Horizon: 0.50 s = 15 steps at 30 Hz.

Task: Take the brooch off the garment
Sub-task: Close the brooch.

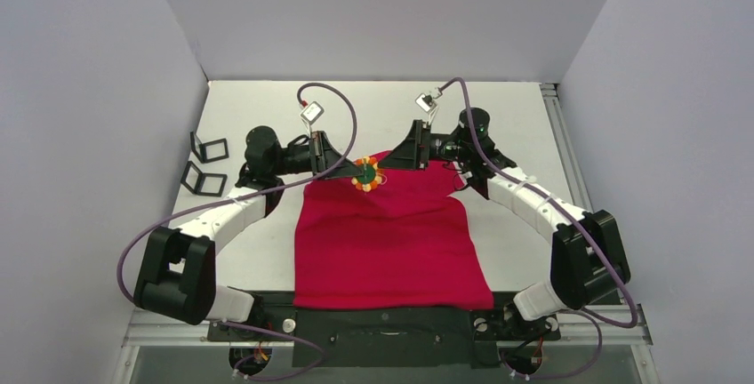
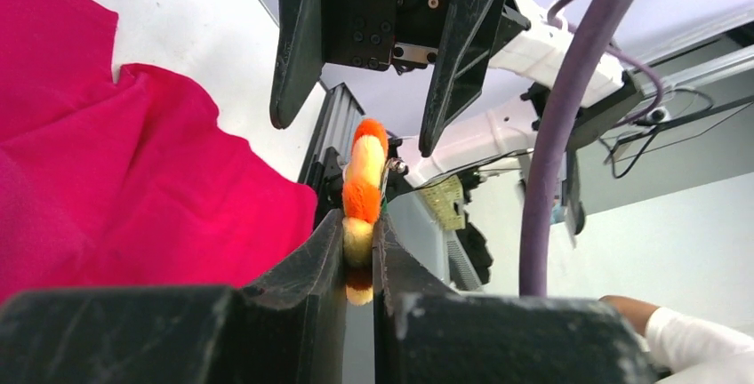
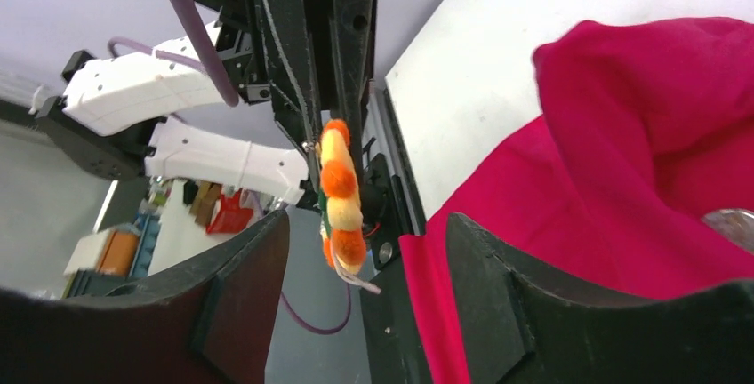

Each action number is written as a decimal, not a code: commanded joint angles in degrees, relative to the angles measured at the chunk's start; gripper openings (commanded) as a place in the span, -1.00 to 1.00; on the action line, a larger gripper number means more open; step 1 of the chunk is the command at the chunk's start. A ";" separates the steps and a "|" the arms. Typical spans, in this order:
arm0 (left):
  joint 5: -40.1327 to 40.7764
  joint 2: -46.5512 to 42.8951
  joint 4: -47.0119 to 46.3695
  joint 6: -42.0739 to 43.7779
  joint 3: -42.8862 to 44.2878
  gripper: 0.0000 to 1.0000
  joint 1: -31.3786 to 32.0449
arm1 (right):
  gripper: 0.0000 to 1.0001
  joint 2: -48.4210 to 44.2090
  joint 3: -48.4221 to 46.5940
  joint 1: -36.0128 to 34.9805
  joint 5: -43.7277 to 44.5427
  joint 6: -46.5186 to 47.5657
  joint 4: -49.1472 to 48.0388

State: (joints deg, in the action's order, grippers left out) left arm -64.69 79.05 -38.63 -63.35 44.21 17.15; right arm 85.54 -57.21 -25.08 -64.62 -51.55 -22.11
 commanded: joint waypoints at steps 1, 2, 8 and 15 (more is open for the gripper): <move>1.68 1.76 -8.04 -5.78 1.67 -1.00 -0.51 | 0.25 -4.98 -0.17 0.89 5.54 5.63 9.34; 1.63 2.39 -7.91 -6.29 2.22 -1.00 -0.48 | 0.27 -5.59 -0.44 0.95 6.70 7.33 11.53; 3.26 2.87 -11.93 -10.14 0.98 -1.00 0.11 | 0.34 -7.98 -1.34 -0.03 15.18 8.12 19.73; 2.58 1.16 -17.36 -14.45 -1.75 -1.00 0.59 | 0.17 -10.60 6.63 0.26 10.50 -8.73 0.34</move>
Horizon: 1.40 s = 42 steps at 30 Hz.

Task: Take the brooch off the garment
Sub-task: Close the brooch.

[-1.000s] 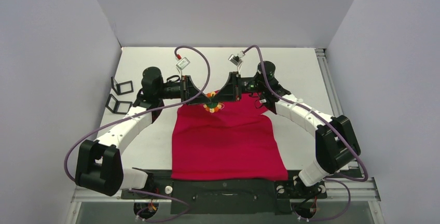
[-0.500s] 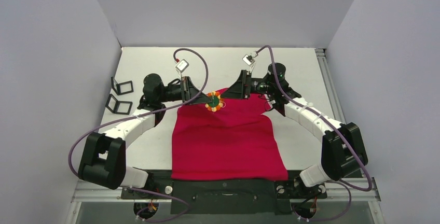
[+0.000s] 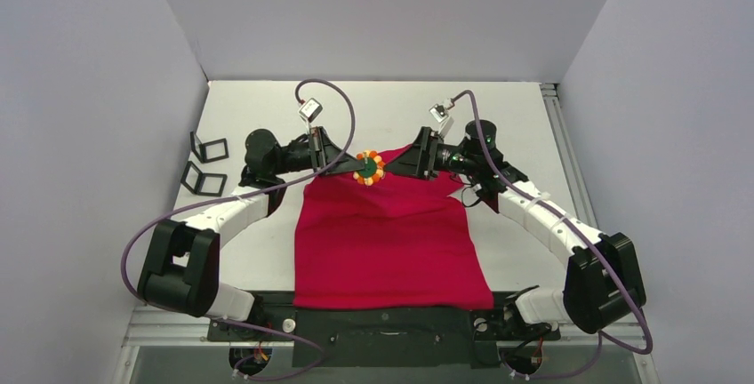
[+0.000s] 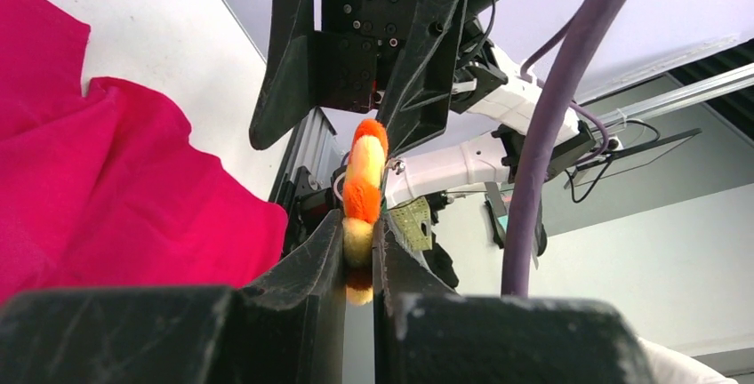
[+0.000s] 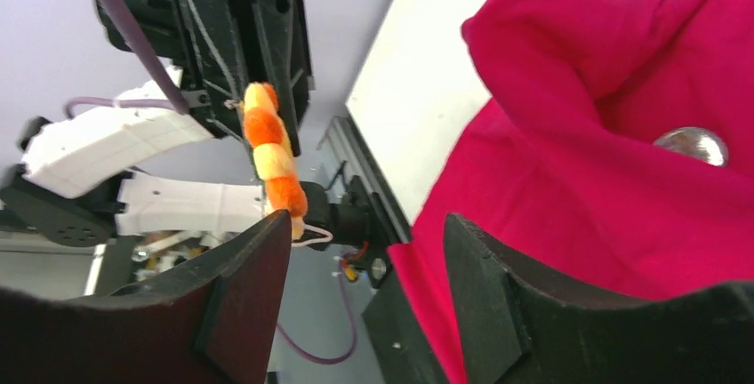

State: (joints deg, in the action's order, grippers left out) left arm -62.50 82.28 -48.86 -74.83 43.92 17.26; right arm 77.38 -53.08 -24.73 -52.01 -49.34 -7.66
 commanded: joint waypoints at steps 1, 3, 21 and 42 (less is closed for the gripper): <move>0.41 -2.66 -7.04 -2.88 -1.78 -1.00 0.45 | 0.16 -2.38 2.38 -0.55 -2.78 -11.69 -16.63; 0.51 -3.37 -6.38 -2.39 -2.34 -1.00 0.41 | 0.15 -2.08 0.97 -1.76 -4.66 -11.53 -16.47; -1.73 -3.88 -5.01 0.80 -1.12 -1.00 2.79 | -0.20 -2.08 0.48 -6.59 -3.78 -9.58 -18.06; -0.39 -5.85 -4.93 1.17 -2.48 -1.00 3.22 | -0.54 -0.71 1.72 -7.69 -3.72 -10.21 -19.88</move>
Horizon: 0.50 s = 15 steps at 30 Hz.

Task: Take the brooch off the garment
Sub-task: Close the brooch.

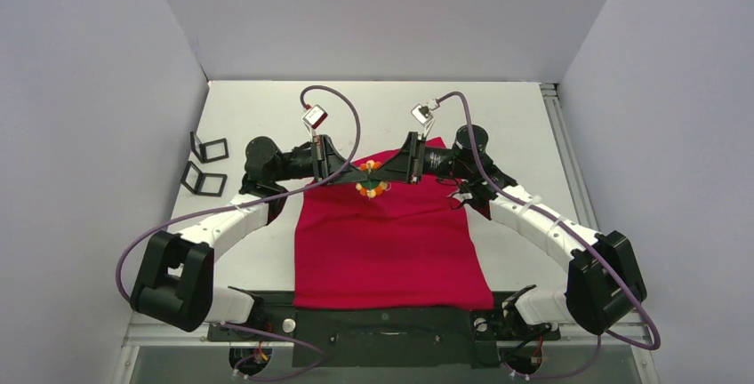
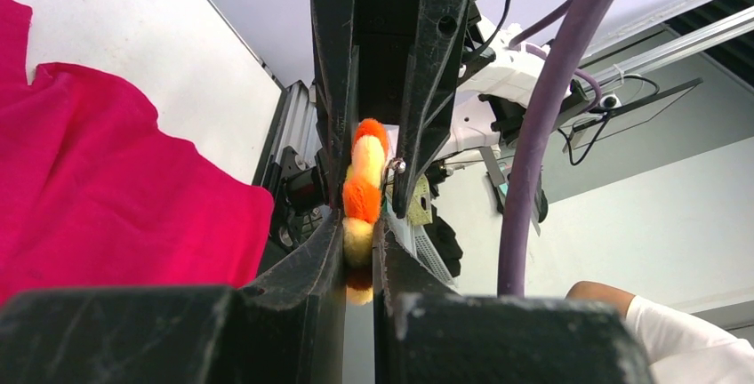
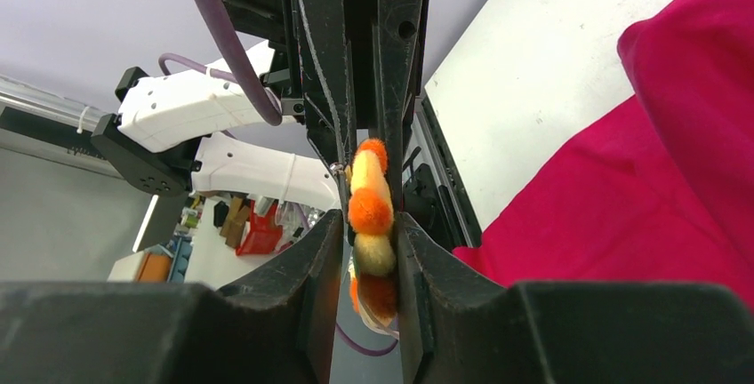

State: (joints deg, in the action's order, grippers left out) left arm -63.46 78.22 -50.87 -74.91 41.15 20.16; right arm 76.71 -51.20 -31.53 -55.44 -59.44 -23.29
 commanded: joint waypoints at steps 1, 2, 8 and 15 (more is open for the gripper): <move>0.54 -1.89 -2.92 1.31 0.28 -1.00 0.32 | -0.55 0.00 -0.07 -0.90 -0.24 -0.09 -4.24; 0.54 -1.91 -2.94 1.34 0.27 -1.00 0.32 | -0.58 -0.05 0.00 -0.90 -0.23 -0.07 -4.18; 0.53 -2.24 -2.83 1.58 0.25 -1.00 0.29 | -1.00 -0.32 0.42 -0.90 0.15 0.11 -4.25; 2.45 -3.97 -1.47 4.79 -0.79 0.56 -1.51 | -1.00 0.12 -0.04 -0.05 0.39 0.27 -3.74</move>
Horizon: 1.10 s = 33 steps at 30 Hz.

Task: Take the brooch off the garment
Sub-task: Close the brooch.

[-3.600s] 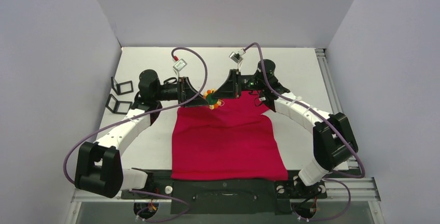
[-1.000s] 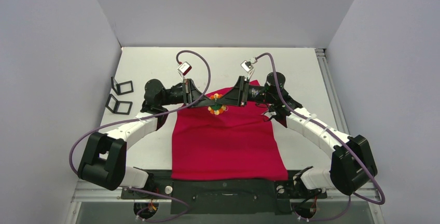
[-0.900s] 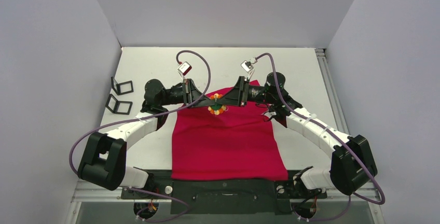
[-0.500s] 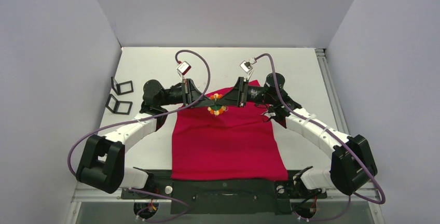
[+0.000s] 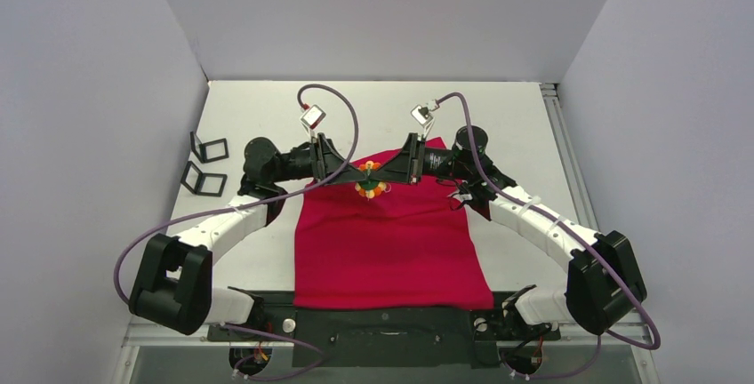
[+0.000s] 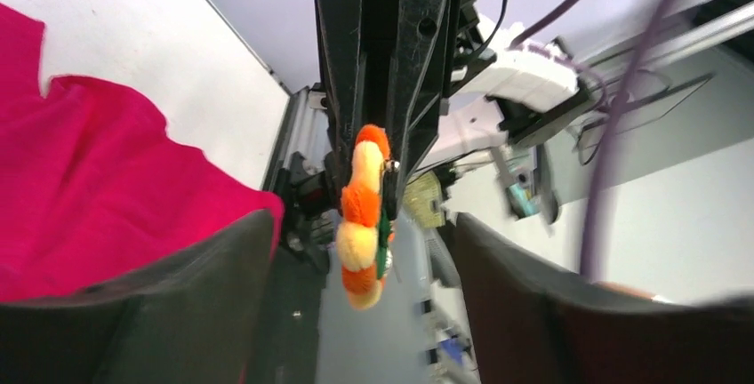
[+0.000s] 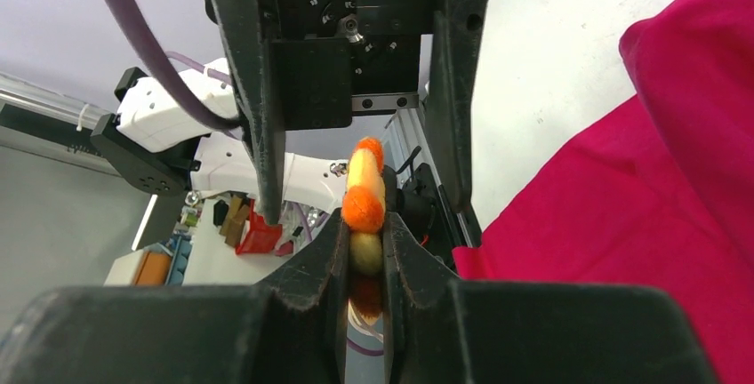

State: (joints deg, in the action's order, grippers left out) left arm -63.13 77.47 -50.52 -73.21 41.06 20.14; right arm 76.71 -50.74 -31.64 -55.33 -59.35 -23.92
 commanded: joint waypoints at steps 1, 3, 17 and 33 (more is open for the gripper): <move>3.28 -4.77 -2.11 3.83 -1.41 0.73 -3.00 | -1.00 0.35 -0.34 0.78 0.39 -0.20 -3.45; 4.41 -7.78 -0.38 8.32 -3.70 0.97 -5.23 | -1.00 0.68 -0.13 1.84 0.36 -1.36 -4.28; 13.33 -17.21 22.09 38.40 -5.75 0.93 1.21 | -1.00 -0.26 0.89 2.13 -1.14 -5.73 -9.27; 15.45 -11.33 10.86 33.25 -6.57 0.92 6.48 | -1.00 -1.62 1.59 1.48 -1.40 -6.35 -9.99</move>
State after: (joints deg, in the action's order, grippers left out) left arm -48.86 65.08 -32.69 -38.57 33.45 25.85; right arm 77.12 -49.17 -29.74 -55.99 -65.49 -30.00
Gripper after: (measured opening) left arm 0.963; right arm 0.100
